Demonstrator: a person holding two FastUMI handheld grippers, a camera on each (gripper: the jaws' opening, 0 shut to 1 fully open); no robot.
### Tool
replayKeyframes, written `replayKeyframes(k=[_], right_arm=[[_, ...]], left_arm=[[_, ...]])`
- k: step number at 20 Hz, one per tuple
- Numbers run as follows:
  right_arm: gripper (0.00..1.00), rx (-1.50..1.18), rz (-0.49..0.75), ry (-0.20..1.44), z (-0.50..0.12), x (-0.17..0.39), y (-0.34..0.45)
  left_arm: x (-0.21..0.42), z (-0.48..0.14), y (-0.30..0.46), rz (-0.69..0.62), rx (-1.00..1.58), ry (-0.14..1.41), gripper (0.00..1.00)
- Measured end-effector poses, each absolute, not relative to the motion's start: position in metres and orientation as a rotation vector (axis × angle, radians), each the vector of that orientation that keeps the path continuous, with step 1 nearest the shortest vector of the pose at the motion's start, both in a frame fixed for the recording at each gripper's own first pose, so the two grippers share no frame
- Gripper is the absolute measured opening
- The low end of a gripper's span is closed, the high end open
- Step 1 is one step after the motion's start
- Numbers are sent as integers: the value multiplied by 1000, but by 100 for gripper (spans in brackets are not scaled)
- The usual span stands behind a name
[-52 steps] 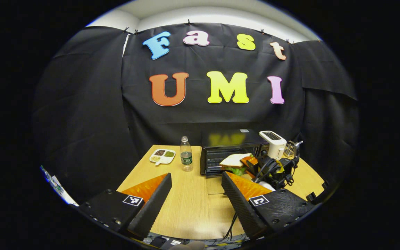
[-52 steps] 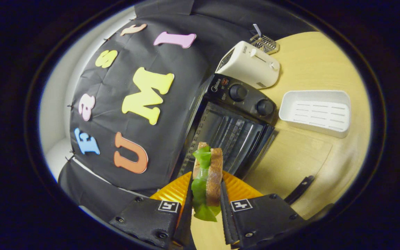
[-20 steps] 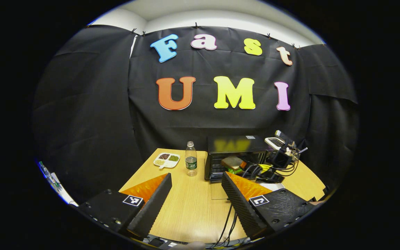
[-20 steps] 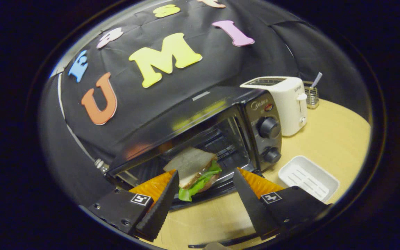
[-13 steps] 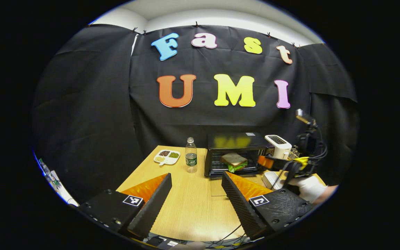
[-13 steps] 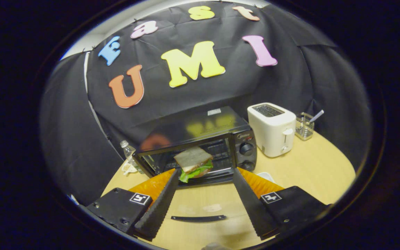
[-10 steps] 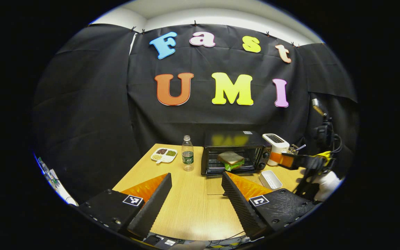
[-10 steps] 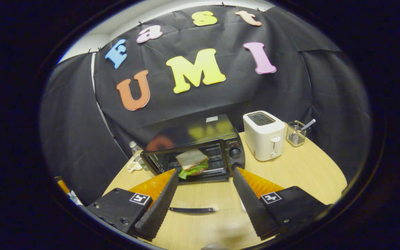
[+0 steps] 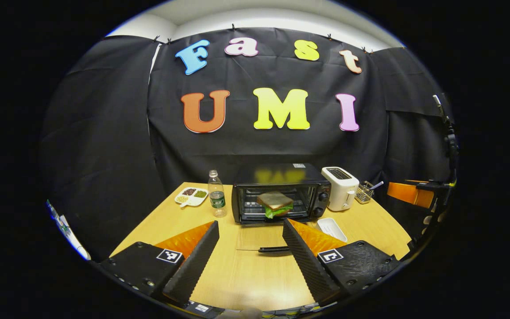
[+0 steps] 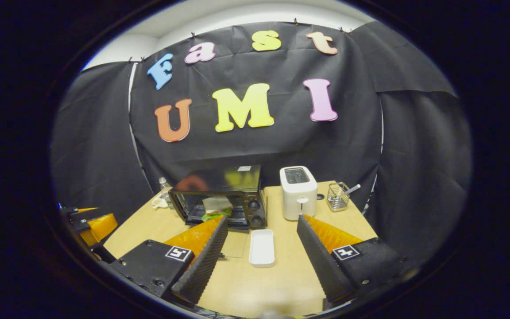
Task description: Open the electric oven with the left hand, put the food in, and close the electric oven.
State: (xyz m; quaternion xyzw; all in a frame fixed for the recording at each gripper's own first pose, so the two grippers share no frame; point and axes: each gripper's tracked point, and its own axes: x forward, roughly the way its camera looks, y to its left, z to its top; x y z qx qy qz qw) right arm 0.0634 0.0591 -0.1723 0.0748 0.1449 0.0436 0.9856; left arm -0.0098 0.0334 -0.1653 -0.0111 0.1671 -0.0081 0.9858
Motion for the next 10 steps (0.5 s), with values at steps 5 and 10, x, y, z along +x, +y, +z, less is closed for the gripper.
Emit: replayKeyframes(k=[5,10], right_arm=[[100,141,97,303,-174,66,25],[100,147,99,312,-178,65,0]], left_arm=[[3,-176,-2,-20,-16,349,95],[9,-213,-23,-10,-17,422,95]])
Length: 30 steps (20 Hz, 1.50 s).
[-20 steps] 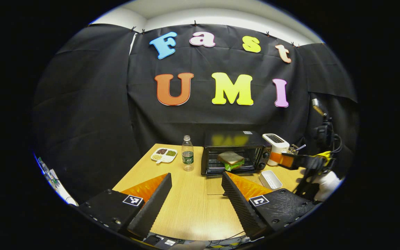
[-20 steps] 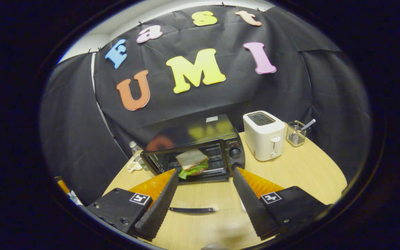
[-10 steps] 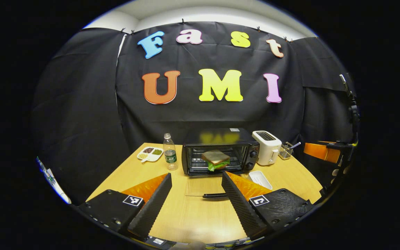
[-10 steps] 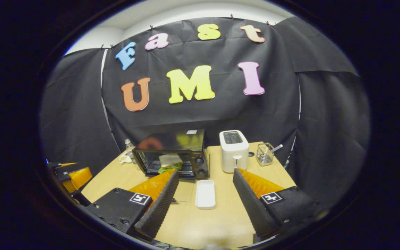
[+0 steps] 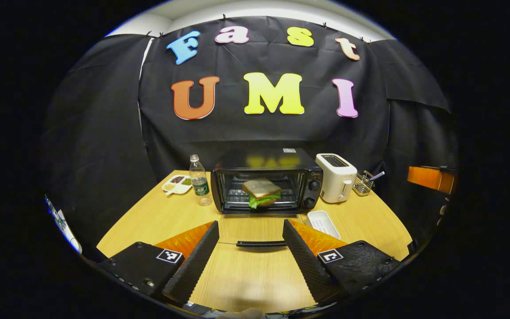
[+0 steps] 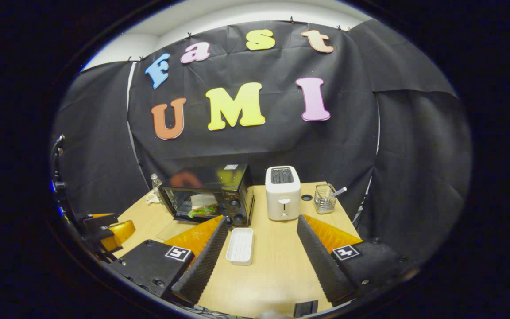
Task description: Open the electric oven with the left hand, put the food in, and close the electric oven.
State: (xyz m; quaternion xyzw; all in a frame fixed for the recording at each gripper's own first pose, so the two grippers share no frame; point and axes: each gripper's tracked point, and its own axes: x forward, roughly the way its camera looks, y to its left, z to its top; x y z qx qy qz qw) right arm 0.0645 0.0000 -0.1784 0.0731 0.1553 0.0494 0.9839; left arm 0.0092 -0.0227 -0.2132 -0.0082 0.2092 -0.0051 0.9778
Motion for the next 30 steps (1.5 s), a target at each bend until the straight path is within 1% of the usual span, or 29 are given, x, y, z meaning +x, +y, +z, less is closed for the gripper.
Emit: replayKeyframes(k=[1,2,3,8,9,10,15,26,27,28,30], right_arm=[[100,147,96,321,-180,64,-4],[90,149,97,332,-186,64,-7],[100,146,97,349,-191,62,-8],[100,120,82,398,-206,51,-18],[100,113,80,407,-207,49,-20],[100,107,75,415,-207,46,-22],[100,77,51,449,-214,39,-30],[100,50,3,506,-222,40,-22],[91,43,-1,510,-222,42,-22],[100,41,-3,512,-222,43,-22],[100,41,-8,515,-221,47,-22]], left_arm=[[11,-223,-27,-12,-24,440,95],[11,-234,-32,-20,-32,464,95],[11,-244,-37,-24,-40,486,95],[16,-299,-52,-35,-80,577,95],[17,-310,-54,-36,-82,595,87],[19,-321,-57,-38,-84,613,96],[33,-359,-65,-62,-67,650,93],[63,-420,-58,-45,-26,742,94],[66,-423,-58,-44,-26,749,94],[69,-425,-58,-44,-22,748,94],[72,-431,-60,-53,-23,762,94]])
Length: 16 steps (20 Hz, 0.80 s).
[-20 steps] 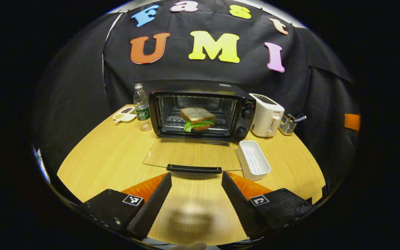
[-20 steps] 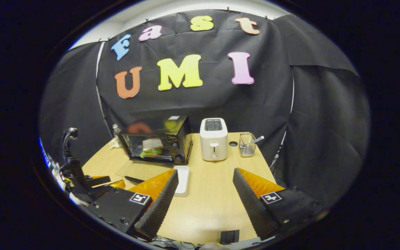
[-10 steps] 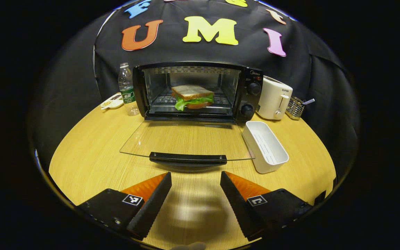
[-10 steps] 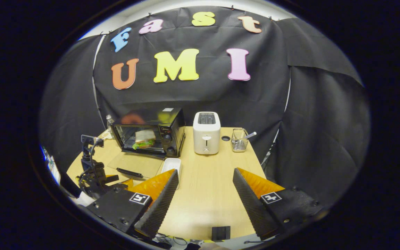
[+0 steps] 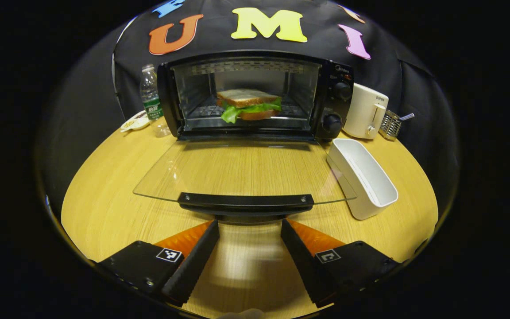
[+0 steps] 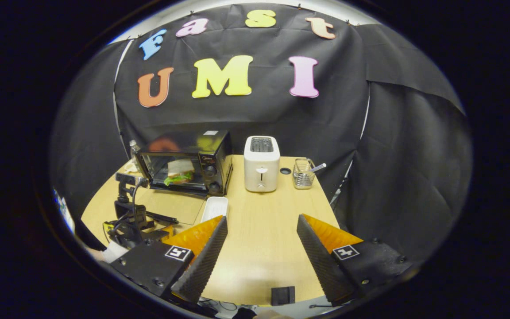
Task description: Open the electric oven with the left hand, put the food in, and close the electric oven.
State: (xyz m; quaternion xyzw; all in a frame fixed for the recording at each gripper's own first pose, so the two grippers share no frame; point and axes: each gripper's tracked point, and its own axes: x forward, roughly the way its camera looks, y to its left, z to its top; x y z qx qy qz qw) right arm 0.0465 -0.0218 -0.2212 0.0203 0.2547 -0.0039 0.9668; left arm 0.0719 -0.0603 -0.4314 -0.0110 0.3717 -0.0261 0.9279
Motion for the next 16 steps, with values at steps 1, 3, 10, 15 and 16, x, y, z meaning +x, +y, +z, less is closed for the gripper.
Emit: replayKeyframes(k=[1,3,10,15,16], right_arm=[[100,42,-11,518,-221,47,-22],[100,40,-11,515,-219,50,-21],[100,56,-7,509,-215,61,-16],[100,93,18,503,-215,68,-2],[100,92,24,502,-214,69,1]], left_arm=[[73,-434,-60,-50,-23,770,94],[74,-433,-60,-51,-31,767,96],[75,-423,-61,-68,-42,763,96],[81,-403,-60,-77,-45,747,96],[84,-396,-59,-80,-47,738,96]])
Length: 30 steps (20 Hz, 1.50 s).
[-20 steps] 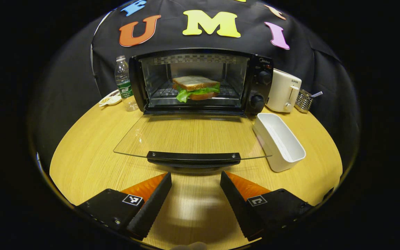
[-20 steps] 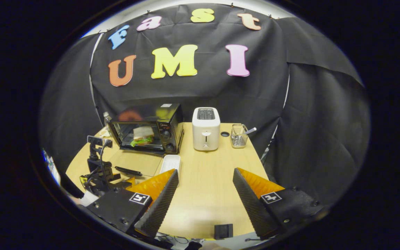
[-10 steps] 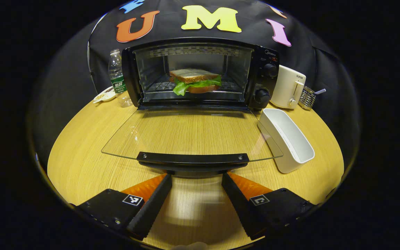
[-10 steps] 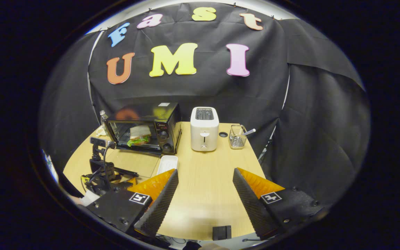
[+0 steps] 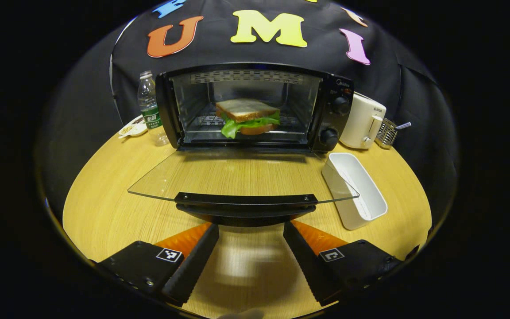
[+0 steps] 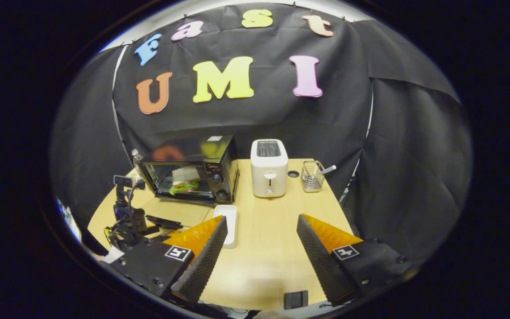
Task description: Open the electric oven with the left hand, put the food in, and close the electric oven.
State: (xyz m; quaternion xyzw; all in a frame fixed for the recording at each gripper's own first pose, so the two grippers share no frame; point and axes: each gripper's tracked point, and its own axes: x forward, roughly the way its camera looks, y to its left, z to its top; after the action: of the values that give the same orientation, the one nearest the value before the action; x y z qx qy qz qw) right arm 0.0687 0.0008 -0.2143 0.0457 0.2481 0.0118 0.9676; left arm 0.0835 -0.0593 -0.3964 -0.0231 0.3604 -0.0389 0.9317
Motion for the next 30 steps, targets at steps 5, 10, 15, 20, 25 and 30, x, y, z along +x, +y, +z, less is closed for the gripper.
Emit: replayKeyframes(k=[5,10,15,20,25,30], right_arm=[[100,129,20,509,-218,67,1],[100,165,3,512,-217,68,-5],[100,168,-14,482,-205,73,-18],[100,173,-19,494,-208,75,-25],[100,161,-22,484,-202,75,-30],[100,159,-2,474,-199,73,-23]], left_arm=[[110,-357,-64,-91,-81,670,86],[147,-329,-57,-91,-63,612,94],[179,-312,-54,-87,-35,585,96],[210,-298,-55,-65,-43,552,96],[220,-294,-54,-57,-29,546,96],[210,-286,-53,-55,-30,535,96]])
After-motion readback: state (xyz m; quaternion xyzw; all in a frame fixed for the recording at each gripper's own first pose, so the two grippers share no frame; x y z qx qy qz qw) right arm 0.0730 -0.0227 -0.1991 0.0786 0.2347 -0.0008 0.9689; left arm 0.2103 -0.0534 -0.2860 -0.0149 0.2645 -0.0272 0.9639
